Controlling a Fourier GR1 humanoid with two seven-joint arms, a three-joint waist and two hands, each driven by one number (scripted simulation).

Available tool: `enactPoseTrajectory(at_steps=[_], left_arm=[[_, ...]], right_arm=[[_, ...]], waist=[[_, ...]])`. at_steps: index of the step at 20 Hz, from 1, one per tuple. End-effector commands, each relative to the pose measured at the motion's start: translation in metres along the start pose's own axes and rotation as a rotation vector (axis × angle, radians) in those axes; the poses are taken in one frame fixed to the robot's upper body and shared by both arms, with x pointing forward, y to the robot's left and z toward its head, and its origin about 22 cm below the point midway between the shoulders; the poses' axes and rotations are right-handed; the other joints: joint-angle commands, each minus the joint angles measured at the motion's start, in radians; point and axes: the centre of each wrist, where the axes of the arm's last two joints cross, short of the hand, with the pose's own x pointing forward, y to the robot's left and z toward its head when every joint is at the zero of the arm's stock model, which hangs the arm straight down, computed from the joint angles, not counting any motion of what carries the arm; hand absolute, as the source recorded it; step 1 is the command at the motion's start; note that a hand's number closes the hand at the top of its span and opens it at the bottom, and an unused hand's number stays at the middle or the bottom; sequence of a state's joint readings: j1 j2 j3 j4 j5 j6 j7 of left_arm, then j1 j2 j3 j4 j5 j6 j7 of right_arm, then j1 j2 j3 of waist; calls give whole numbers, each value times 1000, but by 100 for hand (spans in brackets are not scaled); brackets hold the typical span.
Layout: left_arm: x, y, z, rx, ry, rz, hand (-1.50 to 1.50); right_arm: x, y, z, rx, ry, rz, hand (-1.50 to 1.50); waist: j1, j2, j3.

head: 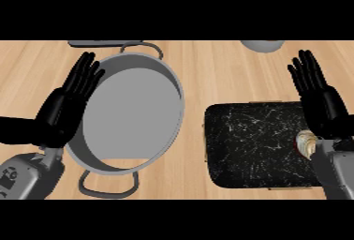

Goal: Pick the cupcake from the tray and place it in the pot

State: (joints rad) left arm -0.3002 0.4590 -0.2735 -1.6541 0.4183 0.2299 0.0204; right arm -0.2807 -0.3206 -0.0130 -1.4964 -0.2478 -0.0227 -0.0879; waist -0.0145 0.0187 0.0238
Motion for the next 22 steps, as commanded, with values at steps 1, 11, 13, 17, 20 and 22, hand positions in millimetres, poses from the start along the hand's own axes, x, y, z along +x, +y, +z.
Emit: enactPoseTrajectory(at_steps=[1, 11, 13, 17, 20, 22], left_arm=[[-16, 14, 9, 55, 69, -88, 0], [-72, 93, 89, 357, 441, -325, 0], [-70, 99, 100, 351, 425, -347, 0], [-67, 88, 90, 346, 430, -326, 0], [-75, 100, 91, 362, 418, -341, 0], [-73, 84, 92, 326, 417, -339, 0]], right_arm=[[-9, -27, 22, -86, 112, 10, 150], [2, -157, 123, -411, 140, 863, -150], [2, -160, 160, -450, 107, 808, -150], [23, -128, 184, -404, 135, 773, -150], [47, -137, 187, -280, 278, 797, -150], [72, -140, 157, -245, 315, 855, -150]], waist=[[5, -20, -24], [-32, -30, -24], [-23, -30, -24], [0, -22, -24], [-6, -21, -26], [8, -20, -26]])
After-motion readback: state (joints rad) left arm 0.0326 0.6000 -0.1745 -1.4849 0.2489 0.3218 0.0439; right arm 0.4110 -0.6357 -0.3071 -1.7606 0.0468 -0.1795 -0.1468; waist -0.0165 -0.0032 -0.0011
